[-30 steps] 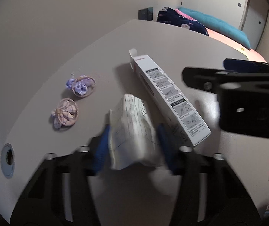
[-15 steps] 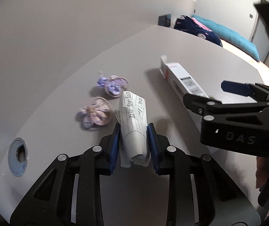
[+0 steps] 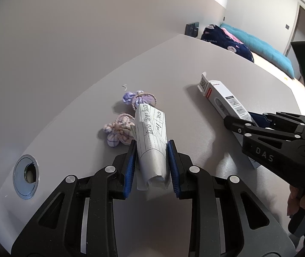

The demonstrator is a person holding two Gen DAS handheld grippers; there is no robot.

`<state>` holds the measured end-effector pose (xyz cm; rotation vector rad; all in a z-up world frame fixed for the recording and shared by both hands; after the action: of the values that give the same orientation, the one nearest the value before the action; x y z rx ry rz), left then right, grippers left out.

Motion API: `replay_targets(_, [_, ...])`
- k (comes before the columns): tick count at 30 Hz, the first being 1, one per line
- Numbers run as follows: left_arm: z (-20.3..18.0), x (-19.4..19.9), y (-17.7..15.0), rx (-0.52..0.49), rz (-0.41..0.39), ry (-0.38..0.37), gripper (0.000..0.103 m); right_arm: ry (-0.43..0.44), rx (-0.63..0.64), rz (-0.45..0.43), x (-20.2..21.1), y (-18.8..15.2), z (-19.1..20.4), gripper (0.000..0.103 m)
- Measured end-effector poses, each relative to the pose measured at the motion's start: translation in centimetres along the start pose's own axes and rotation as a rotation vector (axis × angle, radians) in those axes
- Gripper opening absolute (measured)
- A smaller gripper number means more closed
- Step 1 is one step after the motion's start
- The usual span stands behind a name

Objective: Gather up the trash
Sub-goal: 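Grasp the folded white paper with the left tool while the right tool grasps the white box, then carry the paper and white box over the bin and open both tools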

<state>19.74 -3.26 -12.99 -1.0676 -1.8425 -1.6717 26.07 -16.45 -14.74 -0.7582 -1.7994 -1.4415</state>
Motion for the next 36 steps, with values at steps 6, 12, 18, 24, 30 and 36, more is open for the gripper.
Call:
replay_targets(6, [-1.7,0.0,-0.2,-0.015,0.01,-0.014,0.028,0.004,-0.031,-0.004,1.2,-0.3,-1.9,0.028])
replay_targets(12, [-4.0,1.3,0.4,-0.025,-0.009,-0.029,0.028,0.01,-0.06,-0.027,3.6,-0.9,-4.1,0.028])
replay_targets(18, [-7.5,2.3,0.2,-0.049,-0.022,-0.057,0.029,0.0,-0.089,-0.048,6.2,-2.4,-7.1,0.028])
replay_targets(24, [-11.3,2.5,0.0,-0.078,-0.021,-0.082,0.028,-0.022,-0.125,-0.061,8.3,-4.4,-10.8,0.028])
replay_targets(30, [-15.7,2.6,-0.7,-0.129,-0.016,-0.113,0.029,-0.048,-0.176,-0.07,9.9,-6.5,-14.8,0.028])
replay_targets(36, [-20.4,1.6,-1.3,-0.187,0.006,-0.156,0.029,-0.083,-0.227,-0.076,11.5,-9.0,-19.2,0.028])
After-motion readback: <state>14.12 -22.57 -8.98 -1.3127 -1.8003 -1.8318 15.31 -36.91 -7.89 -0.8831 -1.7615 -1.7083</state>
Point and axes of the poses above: each gripper's, at about its wrist camera, not at the fingertips, and x roughly against the way its jaws point, z to its left, y to its top, the point moved 9 cm from there along -x, roughly the way its jaws point, and after that the axes turned 11 degrees about -y, right-handed, at the moved point
